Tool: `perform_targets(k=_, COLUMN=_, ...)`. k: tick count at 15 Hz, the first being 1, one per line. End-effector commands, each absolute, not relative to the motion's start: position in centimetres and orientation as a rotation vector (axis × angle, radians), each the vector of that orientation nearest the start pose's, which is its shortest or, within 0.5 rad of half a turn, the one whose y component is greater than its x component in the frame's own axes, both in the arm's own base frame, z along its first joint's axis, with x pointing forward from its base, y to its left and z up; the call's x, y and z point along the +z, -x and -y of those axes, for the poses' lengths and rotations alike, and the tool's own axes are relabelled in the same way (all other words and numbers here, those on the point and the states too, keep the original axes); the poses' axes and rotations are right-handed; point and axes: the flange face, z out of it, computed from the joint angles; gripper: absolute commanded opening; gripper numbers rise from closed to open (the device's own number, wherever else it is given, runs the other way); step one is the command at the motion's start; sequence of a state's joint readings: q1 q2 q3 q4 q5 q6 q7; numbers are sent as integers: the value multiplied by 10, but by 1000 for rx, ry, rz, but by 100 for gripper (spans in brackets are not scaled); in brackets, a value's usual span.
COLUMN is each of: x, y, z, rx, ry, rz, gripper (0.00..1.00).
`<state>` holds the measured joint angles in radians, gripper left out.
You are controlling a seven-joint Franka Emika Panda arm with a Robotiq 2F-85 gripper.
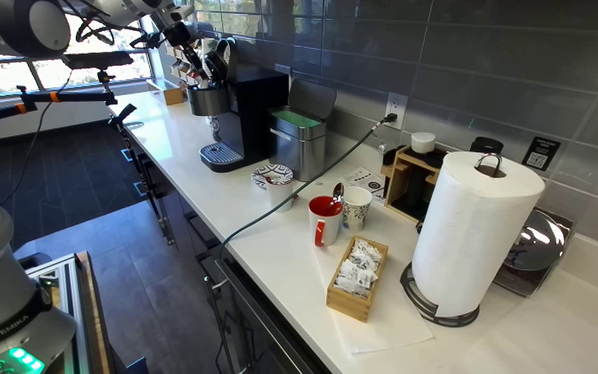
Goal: Remove the white container from the coffee maker and put it on the table
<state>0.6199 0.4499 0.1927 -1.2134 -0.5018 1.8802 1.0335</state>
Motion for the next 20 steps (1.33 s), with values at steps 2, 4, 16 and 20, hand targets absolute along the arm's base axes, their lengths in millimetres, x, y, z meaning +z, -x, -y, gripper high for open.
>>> perform_targets(k=2, x=555, y=-537, z=-467, rx=-702, ry=3140, rz=-269, gripper=3)
perform_targets(k=4, x=558, y=-536, z=-467, rx=-706, ry=3137, rz=-271, gripper=2)
perform_targets(k=16, x=622, y=-520, z=-440, rx=-654, ry=3034, rz=-194, gripper=1)
perform_targets(k=20, x=629, y=-503, z=-423, rx=-472, ry=3043, rz=-50, gripper=1)
